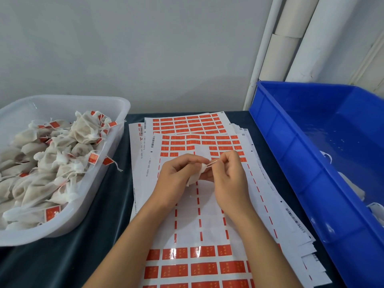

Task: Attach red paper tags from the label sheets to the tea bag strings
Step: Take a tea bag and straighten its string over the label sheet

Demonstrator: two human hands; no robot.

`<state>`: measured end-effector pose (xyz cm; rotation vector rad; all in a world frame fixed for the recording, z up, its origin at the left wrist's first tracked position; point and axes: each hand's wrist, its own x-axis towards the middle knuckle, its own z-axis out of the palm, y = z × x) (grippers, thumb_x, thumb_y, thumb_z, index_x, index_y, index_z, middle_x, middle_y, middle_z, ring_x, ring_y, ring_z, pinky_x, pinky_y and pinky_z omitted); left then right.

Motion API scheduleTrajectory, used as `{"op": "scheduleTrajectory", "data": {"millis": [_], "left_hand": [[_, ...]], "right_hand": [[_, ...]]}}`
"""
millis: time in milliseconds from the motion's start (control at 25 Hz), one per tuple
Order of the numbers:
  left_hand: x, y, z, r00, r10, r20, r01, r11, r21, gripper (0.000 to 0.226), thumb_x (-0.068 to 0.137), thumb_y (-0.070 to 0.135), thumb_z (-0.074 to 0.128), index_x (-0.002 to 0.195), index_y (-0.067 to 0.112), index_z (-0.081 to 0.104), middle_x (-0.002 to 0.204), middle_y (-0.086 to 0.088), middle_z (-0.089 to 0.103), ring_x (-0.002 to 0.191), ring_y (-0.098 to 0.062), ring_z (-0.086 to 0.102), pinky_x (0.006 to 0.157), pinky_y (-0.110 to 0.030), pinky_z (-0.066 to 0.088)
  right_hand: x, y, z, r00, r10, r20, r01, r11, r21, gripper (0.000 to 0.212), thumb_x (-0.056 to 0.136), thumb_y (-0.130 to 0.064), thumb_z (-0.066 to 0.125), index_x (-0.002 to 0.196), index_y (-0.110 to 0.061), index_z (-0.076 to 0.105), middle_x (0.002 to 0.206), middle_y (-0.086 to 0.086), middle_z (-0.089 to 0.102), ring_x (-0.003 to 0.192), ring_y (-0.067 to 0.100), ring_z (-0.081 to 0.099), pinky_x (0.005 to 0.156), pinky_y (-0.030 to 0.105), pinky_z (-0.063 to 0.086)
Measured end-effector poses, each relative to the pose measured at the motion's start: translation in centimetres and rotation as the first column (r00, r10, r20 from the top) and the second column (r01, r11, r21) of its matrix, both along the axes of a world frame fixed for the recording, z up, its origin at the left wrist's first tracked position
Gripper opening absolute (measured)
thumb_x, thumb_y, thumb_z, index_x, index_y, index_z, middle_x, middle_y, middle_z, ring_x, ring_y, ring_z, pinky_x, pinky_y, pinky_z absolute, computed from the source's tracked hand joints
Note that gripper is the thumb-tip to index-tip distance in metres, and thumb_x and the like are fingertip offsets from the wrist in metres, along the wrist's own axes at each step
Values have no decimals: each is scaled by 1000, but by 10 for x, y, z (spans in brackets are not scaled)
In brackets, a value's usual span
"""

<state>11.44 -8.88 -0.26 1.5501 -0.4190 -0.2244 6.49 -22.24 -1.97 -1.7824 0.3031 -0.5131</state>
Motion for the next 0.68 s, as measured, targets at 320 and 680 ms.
{"op": "scheduleTrajectory", "data": {"millis": [320, 680], "left_hand": [[2, 5, 2, 998, 18, -57, -20, 999, -28, 38, 101, 6, 54, 89, 26, 83, 101, 6, 78, 101, -7, 69, 79, -12, 53], [2, 1, -2, 989, 98, -111, -98, 995, 5, 35, 104, 11, 55, 94, 30, 82, 112, 17, 75, 111, -4, 64, 106, -46, 54]], "right_hand": [[0, 3, 5, 996, 84, -32, -67, 933, 354, 23, 113, -29, 36, 114, -21, 57, 99, 0, 78, 90, 18, 78, 74, 27, 63], [2, -8, 14, 994, 108, 15, -92, 753, 652, 9, 105, -12, 57, 105, -9, 66, 88, 6, 71, 77, 17, 72, 79, 34, 62]]}}
